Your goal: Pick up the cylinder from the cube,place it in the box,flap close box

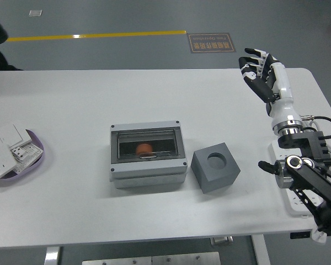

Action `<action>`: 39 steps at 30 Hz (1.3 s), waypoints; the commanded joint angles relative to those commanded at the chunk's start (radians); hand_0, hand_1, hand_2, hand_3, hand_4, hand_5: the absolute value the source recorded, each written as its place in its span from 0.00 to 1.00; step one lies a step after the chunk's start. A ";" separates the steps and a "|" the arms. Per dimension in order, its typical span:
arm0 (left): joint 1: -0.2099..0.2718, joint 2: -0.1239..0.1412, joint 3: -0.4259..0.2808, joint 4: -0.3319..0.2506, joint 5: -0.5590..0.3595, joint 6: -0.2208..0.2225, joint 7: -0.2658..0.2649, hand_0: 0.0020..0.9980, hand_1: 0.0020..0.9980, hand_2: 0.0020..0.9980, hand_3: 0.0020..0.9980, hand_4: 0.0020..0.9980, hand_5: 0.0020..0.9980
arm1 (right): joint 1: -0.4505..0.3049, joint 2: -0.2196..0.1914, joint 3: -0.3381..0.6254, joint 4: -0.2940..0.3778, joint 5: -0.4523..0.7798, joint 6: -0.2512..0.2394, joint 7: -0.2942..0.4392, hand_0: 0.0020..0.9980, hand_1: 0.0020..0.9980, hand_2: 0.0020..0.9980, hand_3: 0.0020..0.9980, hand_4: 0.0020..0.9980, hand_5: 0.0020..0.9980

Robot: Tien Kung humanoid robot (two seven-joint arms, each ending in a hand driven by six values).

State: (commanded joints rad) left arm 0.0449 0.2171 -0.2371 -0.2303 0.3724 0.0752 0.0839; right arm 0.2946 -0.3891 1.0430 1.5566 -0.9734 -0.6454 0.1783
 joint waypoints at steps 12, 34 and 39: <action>0.082 0.017 -0.046 -0.023 0.037 0.022 -0.027 0.60 0.62 0.61 0.62 0.68 0.24 | -0.034 0.027 0.137 -0.095 0.291 0.035 0.320 0.82 0.71 0.69 0.71 0.84 0.87; 0.076 0.007 0.005 -0.009 0.005 0.020 -0.026 0.60 0.62 0.61 0.63 0.69 0.27 | 0.071 0.016 -0.021 -0.187 0.210 0.157 0.115 0.85 0.75 0.75 0.76 0.82 1.00; 0.071 0.006 0.014 -0.005 -0.007 0.020 -0.026 0.60 0.62 0.61 0.63 0.69 0.28 | 0.082 0.009 -0.019 -0.195 0.213 0.167 0.098 0.86 0.76 0.77 0.77 0.67 1.00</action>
State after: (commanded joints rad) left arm 0.1161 0.2229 -0.2230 -0.2350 0.3657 0.0948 0.0583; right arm 0.3769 -0.3798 1.0236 1.3611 -0.7605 -0.4782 0.2764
